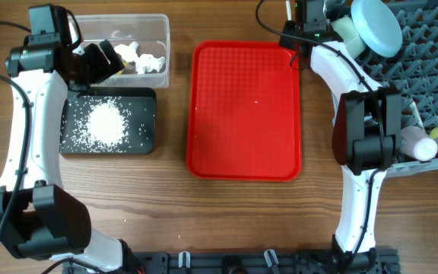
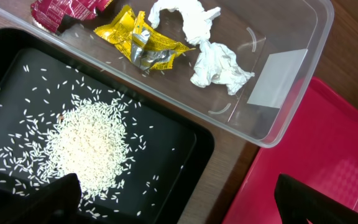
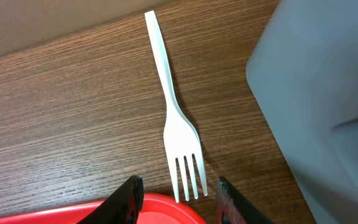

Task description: Sort waste into correct bins and load items into the dishwasher rack

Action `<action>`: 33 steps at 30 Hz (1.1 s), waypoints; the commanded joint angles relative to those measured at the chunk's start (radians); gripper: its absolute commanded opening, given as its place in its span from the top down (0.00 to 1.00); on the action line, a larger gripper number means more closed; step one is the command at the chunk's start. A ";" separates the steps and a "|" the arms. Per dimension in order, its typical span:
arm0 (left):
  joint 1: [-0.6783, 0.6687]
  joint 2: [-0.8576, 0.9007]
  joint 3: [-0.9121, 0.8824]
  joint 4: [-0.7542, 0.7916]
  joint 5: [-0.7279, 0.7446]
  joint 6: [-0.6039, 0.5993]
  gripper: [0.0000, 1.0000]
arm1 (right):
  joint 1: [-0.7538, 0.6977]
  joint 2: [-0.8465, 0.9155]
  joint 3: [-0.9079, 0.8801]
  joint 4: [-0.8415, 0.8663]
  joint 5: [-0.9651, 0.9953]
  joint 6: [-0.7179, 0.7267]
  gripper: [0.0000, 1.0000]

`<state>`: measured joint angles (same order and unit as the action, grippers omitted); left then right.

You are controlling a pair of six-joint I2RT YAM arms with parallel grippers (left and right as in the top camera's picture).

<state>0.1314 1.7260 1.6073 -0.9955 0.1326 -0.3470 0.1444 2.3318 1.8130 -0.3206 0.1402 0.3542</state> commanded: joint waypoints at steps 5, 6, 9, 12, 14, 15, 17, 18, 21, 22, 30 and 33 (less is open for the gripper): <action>0.003 -0.002 0.005 0.000 0.005 -0.009 0.00 | 0.002 0.067 0.006 0.003 0.021 -0.014 0.59; 0.003 -0.002 0.005 0.000 0.005 -0.009 0.00 | 0.002 0.069 0.006 0.002 0.021 -0.015 0.60; 0.003 -0.002 0.005 0.000 0.005 -0.009 0.00 | 0.002 0.083 0.006 0.003 0.026 -0.025 0.60; 0.003 -0.002 0.005 0.000 0.005 -0.009 0.00 | 0.002 0.097 0.006 0.011 0.025 -0.026 0.59; 0.003 -0.002 0.005 0.000 0.005 -0.009 0.00 | 0.002 0.109 0.006 0.021 0.025 -0.025 0.60; 0.003 -0.002 0.005 0.000 0.005 -0.009 0.00 | 0.002 0.113 0.006 0.022 0.025 -0.022 0.60; 0.003 -0.002 0.005 0.000 0.005 -0.009 0.00 | 0.002 0.118 0.006 0.023 0.024 -0.012 0.61; 0.003 -0.002 0.005 0.000 0.005 -0.009 0.00 | 0.002 0.120 0.006 0.023 0.024 -0.013 0.62; 0.003 -0.002 0.005 0.000 0.005 -0.009 0.00 | 0.002 0.120 0.006 0.043 0.024 -0.011 0.73; 0.003 -0.002 0.005 0.000 0.005 -0.009 0.00 | 0.002 0.120 0.006 0.048 0.024 -0.010 0.76; 0.003 -0.002 0.005 0.000 0.005 -0.009 0.00 | 0.002 0.120 0.006 0.073 0.024 0.017 0.86; 0.003 -0.002 0.005 0.000 0.005 -0.009 0.00 | 0.002 0.120 0.006 0.076 0.025 0.031 0.96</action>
<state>0.1314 1.7260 1.6073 -0.9955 0.1326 -0.3470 0.1444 2.4191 1.8160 -0.2443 0.1577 0.3691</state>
